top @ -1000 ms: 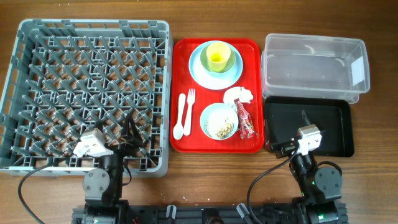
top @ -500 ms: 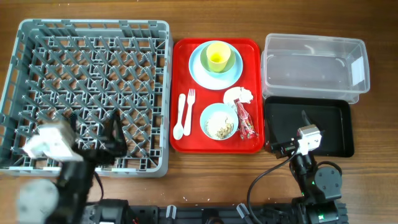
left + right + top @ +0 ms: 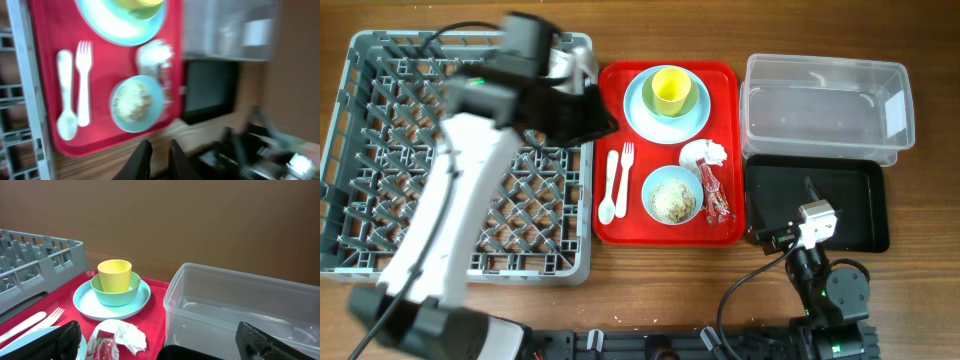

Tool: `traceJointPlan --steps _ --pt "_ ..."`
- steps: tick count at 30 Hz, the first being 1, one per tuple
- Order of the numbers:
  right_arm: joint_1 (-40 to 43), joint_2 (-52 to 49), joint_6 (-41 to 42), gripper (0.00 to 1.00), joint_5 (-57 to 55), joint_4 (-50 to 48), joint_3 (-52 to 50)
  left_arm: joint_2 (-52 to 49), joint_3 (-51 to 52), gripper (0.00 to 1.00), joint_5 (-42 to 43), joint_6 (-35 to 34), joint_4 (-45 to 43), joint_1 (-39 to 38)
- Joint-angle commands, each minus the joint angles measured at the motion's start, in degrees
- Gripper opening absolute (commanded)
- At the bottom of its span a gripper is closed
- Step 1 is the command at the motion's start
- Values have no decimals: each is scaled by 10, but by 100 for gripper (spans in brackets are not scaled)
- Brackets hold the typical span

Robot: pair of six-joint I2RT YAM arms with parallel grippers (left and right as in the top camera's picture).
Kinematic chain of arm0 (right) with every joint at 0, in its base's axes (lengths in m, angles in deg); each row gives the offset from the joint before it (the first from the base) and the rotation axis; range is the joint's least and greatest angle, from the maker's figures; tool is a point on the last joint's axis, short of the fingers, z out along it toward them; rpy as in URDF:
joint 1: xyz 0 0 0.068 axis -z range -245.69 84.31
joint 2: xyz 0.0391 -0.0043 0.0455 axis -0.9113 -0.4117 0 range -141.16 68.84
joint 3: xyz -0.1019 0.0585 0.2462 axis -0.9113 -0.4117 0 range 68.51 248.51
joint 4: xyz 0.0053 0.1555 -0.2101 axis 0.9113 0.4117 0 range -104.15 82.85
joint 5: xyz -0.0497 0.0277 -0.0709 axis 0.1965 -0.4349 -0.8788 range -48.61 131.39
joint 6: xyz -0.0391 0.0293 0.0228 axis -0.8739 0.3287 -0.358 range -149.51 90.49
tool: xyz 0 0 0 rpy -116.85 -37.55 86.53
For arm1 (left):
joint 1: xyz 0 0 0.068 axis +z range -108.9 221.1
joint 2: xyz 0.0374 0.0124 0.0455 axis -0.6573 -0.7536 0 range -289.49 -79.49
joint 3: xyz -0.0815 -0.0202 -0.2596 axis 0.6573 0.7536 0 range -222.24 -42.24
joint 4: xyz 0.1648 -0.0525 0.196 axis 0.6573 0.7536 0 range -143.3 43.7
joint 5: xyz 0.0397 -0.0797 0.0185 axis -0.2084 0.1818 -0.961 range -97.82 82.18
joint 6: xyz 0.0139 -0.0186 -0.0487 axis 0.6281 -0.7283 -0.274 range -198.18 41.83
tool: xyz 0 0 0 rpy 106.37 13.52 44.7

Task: Sort waste into correct bins and load items into the dishwasher rack
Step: 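Reach the left gripper over the red tray to the white fork and spoon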

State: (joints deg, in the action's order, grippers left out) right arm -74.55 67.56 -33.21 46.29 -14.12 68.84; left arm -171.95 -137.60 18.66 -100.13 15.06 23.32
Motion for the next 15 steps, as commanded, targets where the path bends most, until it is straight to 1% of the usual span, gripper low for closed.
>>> traceJointPlan --steps 1,3,4,5,7,9,11,15 --pt "-3 3 9 100 -2 -2 0 -67 -5 29 -224 -47 -24 -101" --pt "-3 3 8 100 -2 -2 0 -107 -5 30 -297 -47 -28 -141" --pt "-3 3 9 100 -2 -2 0 -133 -5 35 -311 -48 -34 -153" --pt "-3 3 9 100 -2 -2 0 -144 -5 37 -311 -56 -38 -156" --pt "-3 3 8 100 -2 -2 0 -174 -4 37 -310 -60 -45 -156" --pt "-3 3 8 100 -2 -2 0 -194 1 36 -310 -60 -43 -154" --pt "-3 3 9 100 -2 -2 0 -213 12 29 -310 -60 -43 -154" --pt "-3 3 8 100 -2 -2 0 -222 56 28 -310 -60 -60 -154"
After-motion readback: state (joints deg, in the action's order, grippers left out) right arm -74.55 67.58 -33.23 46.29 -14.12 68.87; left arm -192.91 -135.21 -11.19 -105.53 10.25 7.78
